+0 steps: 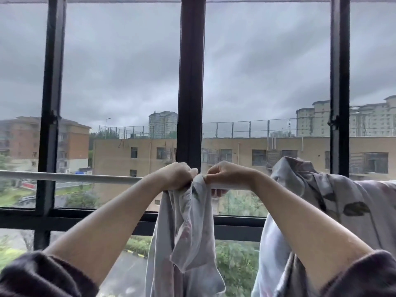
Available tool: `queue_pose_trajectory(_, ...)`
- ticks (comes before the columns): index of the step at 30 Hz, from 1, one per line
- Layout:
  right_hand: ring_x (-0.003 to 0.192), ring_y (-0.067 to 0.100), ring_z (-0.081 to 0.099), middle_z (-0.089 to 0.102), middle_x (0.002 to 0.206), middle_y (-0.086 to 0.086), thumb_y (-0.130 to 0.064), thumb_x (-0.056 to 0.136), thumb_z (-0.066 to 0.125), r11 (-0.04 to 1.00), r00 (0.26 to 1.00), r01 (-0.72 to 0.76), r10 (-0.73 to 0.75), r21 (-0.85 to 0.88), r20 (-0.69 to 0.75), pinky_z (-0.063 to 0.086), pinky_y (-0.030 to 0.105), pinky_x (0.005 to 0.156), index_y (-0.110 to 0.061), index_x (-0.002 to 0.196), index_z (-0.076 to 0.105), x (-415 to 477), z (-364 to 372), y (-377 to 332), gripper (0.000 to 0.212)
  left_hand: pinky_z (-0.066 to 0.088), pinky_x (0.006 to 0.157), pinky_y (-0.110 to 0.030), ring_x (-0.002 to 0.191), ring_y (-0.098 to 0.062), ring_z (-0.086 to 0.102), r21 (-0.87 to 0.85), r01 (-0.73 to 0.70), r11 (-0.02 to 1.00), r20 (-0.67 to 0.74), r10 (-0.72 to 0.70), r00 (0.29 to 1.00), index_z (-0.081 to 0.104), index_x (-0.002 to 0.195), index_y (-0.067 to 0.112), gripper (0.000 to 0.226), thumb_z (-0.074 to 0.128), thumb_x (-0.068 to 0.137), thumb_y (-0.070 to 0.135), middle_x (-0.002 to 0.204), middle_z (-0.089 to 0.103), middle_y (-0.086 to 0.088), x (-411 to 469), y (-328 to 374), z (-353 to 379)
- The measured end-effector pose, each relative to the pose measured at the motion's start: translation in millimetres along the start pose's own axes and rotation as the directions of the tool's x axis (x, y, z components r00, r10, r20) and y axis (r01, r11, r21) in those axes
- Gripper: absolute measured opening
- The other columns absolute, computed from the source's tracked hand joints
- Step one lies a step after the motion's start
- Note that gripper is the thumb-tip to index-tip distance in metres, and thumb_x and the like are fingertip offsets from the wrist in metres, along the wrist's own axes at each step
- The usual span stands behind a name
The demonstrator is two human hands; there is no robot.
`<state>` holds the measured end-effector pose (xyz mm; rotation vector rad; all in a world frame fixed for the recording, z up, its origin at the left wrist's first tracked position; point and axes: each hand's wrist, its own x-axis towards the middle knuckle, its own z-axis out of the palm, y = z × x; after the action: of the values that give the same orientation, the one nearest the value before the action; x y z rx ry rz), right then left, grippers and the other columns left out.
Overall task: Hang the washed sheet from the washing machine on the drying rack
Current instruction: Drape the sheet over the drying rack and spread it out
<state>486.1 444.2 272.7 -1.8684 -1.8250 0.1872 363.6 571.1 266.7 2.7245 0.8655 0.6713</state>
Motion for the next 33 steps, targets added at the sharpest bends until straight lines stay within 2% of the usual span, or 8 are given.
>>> queue_pose_trajectory(5, 0.052, 0.007, 0.059, 0.064, 0.056, -0.001, -0.022, 0.093, 0.053, 0.999, 0.990, 0.007, 0.001, 0.053, -0.138, 0.049, 0.023, 0.056, -0.009, 0.069, 0.065, 7.2, 4.6, 2.8, 0.030, 0.048, 0.075, -0.039, 0.083, -0.031, 0.061, 0.088, -0.159, 0.983, -0.227, 0.176, 0.958, 0.050, 0.064, 0.021, 0.045, 0.029, 0.098, 0.043, 0.074, 0.061, -0.005, -13.7, -11.5, 7.4)
queue_pose_trajectory(9, 0.041, -0.003, 0.050, 0.060, 0.053, -0.001, -0.019, 0.093, 0.053, 0.999, 0.964, -0.035, 0.037, 0.011, -0.265, 0.042, 0.015, 0.049, -0.001, 0.068, 0.068, 8.3, 2.0, 11.8, 0.034, 0.054, 0.070, -0.035, 0.083, -0.012, 0.063, 0.145, -0.367, 0.919, -0.117, 0.384, 0.916, 0.053, 0.103, 0.036, 0.050, 0.042, 0.074, 0.074, 0.097, 0.066, 0.012, -32.5, -17.8, 6.1)
queue_pose_trajectory(13, 0.040, 0.004, 0.039, 0.044, 0.044, -0.005, -0.019, 0.092, 0.053, 0.999, 0.915, -0.019, -0.001, -0.045, -0.403, 0.035, 0.022, 0.048, -0.010, 0.051, 0.051, 13.3, 2.9, 16.6, 0.042, 0.048, 0.061, -0.032, 0.073, -0.018, 0.060, 0.217, -0.399, 0.891, -0.278, 0.448, 0.850, 0.059, 0.091, 0.027, 0.021, 0.064, 0.082, 0.045, 0.078, 0.060, 0.012, -35.3, -15.8, 12.5)
queue_pose_trajectory(18, 0.055, 0.018, 0.052, 0.057, 0.056, 0.002, -0.017, 0.090, 0.051, 0.994, 0.811, 0.065, -0.106, -0.092, -0.575, 0.043, 0.029, 0.058, -0.014, 0.058, 0.055, 3.7, -0.5, 19.0, 0.032, 0.039, 0.053, -0.031, 0.054, -0.017, 0.046, -0.076, -0.300, 0.951, -0.333, 0.259, 0.907, 0.054, 0.059, 0.021, 0.030, 0.060, 0.082, 0.039, 0.054, 0.051, 0.002, -18.8, -5.9, 2.0)
queue_pose_trajectory(22, 0.072, 0.024, 0.061, 0.067, 0.080, 0.009, -0.025, 0.094, 0.046, 0.851, 0.794, -0.138, -0.210, -0.507, -0.570, 0.048, 0.032, 0.075, -0.014, 0.094, 0.063, -25.5, -25.8, 22.6, 0.020, 0.049, 0.071, -0.034, 0.080, -0.028, 0.061, 0.015, -0.125, 0.992, -0.103, 0.126, 0.987, 0.067, 0.083, 0.007, 0.022, 0.069, 0.076, 0.028, 0.080, 0.064, -0.014, -12.7, 33.9, -2.1)
queue_pose_trajectory(26, 0.092, 0.020, 0.056, 0.061, 0.098, 0.000, -0.052, 0.096, 0.036, 0.711, 0.853, -0.445, 0.152, -0.544, -0.499, 0.039, 0.034, 0.084, -0.023, 0.105, 0.056, -54.2, -70.7, 50.8, 0.037, 0.055, 0.065, -0.025, 0.087, -0.026, 0.066, -0.067, 0.152, 0.986, 0.271, -0.129, 0.954, 0.057, 0.089, 0.006, 0.024, 0.041, 0.099, 0.020, 0.094, 0.064, -0.013, 5.3, 58.1, 5.3)
queue_pose_trajectory(29, 0.107, 0.020, 0.055, 0.060, 0.118, 0.001, -0.070, 0.089, 0.024, 0.737, 0.858, -0.512, 0.409, -0.442, -0.311, 0.043, 0.037, 0.096, -0.021, 0.119, 0.058, -76.9, -99.3, 86.6, 0.067, 0.050, 0.051, -0.024, 0.060, -0.019, 0.065, -0.098, 0.198, 0.975, 0.278, -0.165, 0.946, 0.060, 0.075, 0.005, 0.032, 0.037, 0.096, 0.013, 0.074, 0.068, -0.010, 17.6, 71.7, 17.2)
queue_pose_trajectory(33, 0.115, 0.019, 0.053, 0.057, 0.130, -0.002, -0.063, 0.093, 0.020, 0.810, 0.903, -0.423, 0.343, -0.406, -0.258, 0.039, 0.042, 0.103, -0.035, 0.122, 0.056, -98.0, -97.1, 104.5, 0.054, 0.054, 0.052, -0.025, 0.064, -0.020, 0.067, -0.036, 0.018, 0.999, 0.157, -0.012, 0.988, 0.061, 0.084, 0.005, 0.031, 0.037, 0.099, 0.018, 0.082, 0.069, -0.010, 21.2, 110.7, 40.9)
